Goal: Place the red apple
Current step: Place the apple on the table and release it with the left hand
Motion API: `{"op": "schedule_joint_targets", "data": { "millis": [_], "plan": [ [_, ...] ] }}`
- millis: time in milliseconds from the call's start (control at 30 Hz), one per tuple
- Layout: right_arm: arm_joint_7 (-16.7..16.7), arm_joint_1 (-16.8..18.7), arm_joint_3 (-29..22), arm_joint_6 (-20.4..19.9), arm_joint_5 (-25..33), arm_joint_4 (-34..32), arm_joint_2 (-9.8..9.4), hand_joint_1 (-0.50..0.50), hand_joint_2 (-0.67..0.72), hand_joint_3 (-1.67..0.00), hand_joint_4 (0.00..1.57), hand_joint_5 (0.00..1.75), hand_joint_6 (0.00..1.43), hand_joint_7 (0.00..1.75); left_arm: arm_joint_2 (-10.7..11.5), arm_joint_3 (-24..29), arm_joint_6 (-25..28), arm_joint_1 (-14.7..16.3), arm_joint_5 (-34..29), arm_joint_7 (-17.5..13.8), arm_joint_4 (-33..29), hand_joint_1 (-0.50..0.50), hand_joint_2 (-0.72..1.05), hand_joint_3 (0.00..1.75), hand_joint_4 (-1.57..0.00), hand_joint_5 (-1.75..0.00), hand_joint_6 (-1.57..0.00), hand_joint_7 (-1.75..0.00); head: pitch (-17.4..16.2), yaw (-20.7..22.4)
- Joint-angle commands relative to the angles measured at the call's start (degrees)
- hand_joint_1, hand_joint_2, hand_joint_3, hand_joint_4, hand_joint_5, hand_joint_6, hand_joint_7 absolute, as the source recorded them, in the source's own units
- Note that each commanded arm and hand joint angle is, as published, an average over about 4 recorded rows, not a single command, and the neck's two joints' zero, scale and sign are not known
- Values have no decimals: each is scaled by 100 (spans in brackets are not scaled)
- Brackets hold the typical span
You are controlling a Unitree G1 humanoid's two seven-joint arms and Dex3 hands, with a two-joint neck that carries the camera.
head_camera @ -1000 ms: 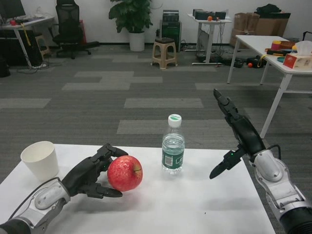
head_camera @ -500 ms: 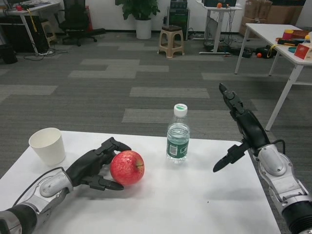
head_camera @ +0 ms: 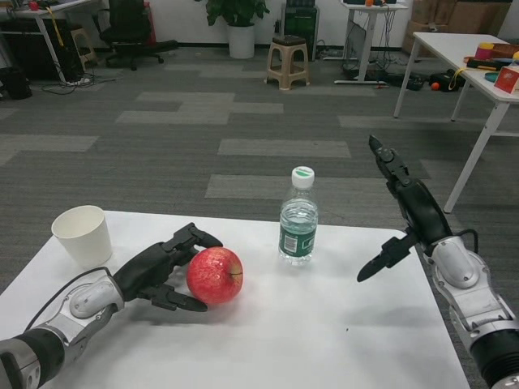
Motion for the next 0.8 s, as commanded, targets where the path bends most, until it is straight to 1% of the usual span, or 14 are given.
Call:
{"op": "schedule_joint_targets", "data": {
  "millis": [33,133,200,267,467,633,733,800],
  "plan": [
    [-44,6,6,-56,72,27,-44,-49,15,0,0,0,0,0,54,-1,105,55,367,-72,108,-23,105,9,0,-154,-24,-129,-1,2],
    [-44,4,6,-56,76,29,-44,-48,15,0,0,0,0,0,54,21,105,40,526,-72,108,-23,105,9,0,-154,-20,-119,59,-23],
    [-44,4,1,-56,79,38,-44,-50,15,0,0,0,0,0,54,85,105,31,673,-72,108,-23,105,9,0,-154,-18,-106,77,-34],
    [-44,4,-3,-56,76,51,-44,-50,15,0,0,0,0,0,54,147,105,16,778,-72,108,-23,105,9,0,-154,-15,-96,81,-38],
    [-44,4,-12,-56,79,55,-44,-50,15,0,0,0,0,0,50,175,90,-15,789,-72,114,-18,105,9,0,-154,-10,-73,63,-25],
    [-44,-3,-12,-56,79,66,-44,-50,15,0,0,0,0,0,46,212,79,-26,792,-72,125,-17,105,9,0,-154,-7,-61,59,-24],
    [-44,-5,-12,-56,79,77,-44,-50,15,0,0,0,0,0,41,234,79,-26,792,-72,138,-17,105,9,0,-154,-3,-56,51,-17],
    [-44,-5,-12,-56,79,82,-44,-50,15,0,0,0,0,0,37,248,74,-26,792,-72,143,-16,105,9,0,-154,-3,-56,45,-12]
  ]
}}
